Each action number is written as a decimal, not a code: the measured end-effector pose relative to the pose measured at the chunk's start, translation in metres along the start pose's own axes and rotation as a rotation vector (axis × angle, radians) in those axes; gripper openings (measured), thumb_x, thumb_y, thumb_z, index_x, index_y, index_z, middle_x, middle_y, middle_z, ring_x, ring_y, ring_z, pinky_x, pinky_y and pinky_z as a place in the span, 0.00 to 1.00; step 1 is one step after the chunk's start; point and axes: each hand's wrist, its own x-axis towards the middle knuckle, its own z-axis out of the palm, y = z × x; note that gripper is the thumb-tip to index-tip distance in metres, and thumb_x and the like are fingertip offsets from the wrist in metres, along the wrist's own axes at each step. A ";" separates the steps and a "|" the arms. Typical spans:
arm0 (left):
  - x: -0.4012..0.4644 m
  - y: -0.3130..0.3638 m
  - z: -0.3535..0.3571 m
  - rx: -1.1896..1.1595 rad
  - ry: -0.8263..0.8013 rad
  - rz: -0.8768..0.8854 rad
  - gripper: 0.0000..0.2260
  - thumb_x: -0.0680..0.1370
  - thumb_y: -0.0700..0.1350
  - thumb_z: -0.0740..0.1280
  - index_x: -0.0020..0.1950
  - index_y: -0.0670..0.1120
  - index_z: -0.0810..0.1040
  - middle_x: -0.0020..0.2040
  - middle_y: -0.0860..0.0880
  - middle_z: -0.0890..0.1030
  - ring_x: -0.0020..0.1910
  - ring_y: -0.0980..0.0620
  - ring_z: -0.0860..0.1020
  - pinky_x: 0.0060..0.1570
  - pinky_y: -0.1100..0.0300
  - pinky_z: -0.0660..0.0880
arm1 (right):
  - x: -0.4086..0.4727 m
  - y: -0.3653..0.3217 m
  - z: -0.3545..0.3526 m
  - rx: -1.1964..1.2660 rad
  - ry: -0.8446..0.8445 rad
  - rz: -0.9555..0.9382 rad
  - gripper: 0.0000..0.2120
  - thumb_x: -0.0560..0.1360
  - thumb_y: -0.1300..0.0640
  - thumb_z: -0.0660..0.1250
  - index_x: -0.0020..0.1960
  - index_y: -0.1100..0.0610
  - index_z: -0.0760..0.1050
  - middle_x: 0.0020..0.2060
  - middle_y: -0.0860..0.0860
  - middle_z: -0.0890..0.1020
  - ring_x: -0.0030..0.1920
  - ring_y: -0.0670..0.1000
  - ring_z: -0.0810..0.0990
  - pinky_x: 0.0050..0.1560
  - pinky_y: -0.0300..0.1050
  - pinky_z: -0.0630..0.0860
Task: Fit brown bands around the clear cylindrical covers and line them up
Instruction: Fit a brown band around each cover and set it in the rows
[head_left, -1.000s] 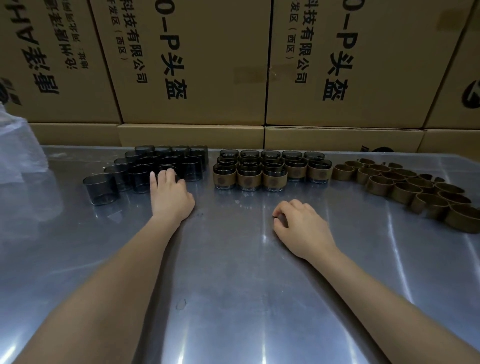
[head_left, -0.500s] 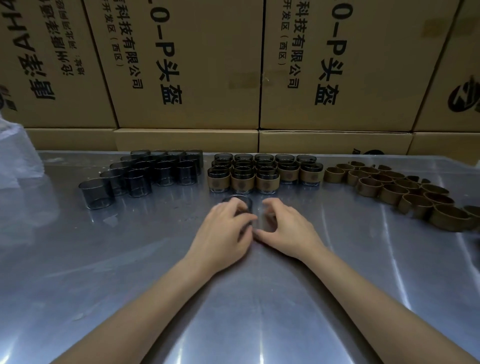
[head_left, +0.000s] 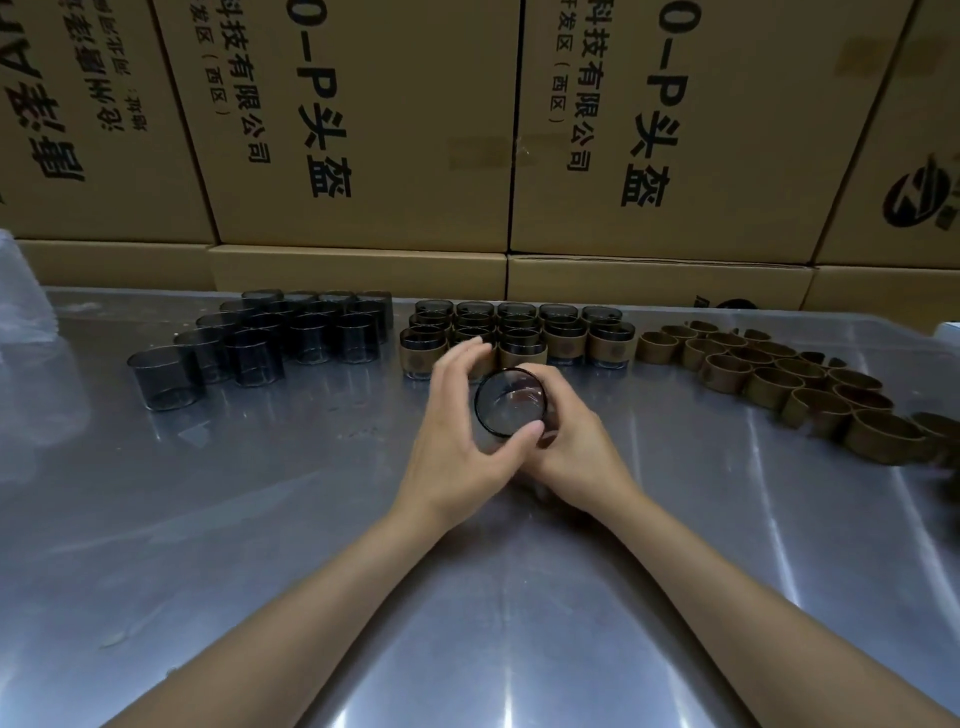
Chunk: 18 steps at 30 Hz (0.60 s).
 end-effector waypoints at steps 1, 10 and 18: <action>0.001 0.000 0.000 -0.041 -0.040 -0.074 0.31 0.72 0.48 0.74 0.72 0.47 0.66 0.69 0.55 0.69 0.69 0.62 0.67 0.67 0.67 0.64 | 0.000 0.000 0.001 0.003 0.012 -0.008 0.31 0.64 0.57 0.74 0.64 0.45 0.70 0.55 0.38 0.79 0.56 0.38 0.77 0.51 0.34 0.77; 0.000 0.015 0.009 -0.118 0.067 -0.107 0.21 0.67 0.46 0.79 0.54 0.48 0.74 0.50 0.53 0.79 0.51 0.56 0.78 0.52 0.61 0.75 | 0.000 -0.005 0.003 -0.173 0.004 0.032 0.23 0.66 0.54 0.73 0.60 0.45 0.75 0.53 0.42 0.82 0.54 0.46 0.80 0.55 0.51 0.78; 0.007 0.025 0.012 -0.281 0.194 -0.325 0.10 0.73 0.49 0.74 0.42 0.46 0.77 0.36 0.55 0.79 0.39 0.60 0.78 0.38 0.69 0.74 | -0.004 -0.012 0.005 -0.292 -0.007 -0.042 0.32 0.55 0.34 0.67 0.58 0.41 0.75 0.45 0.37 0.81 0.47 0.40 0.79 0.41 0.35 0.74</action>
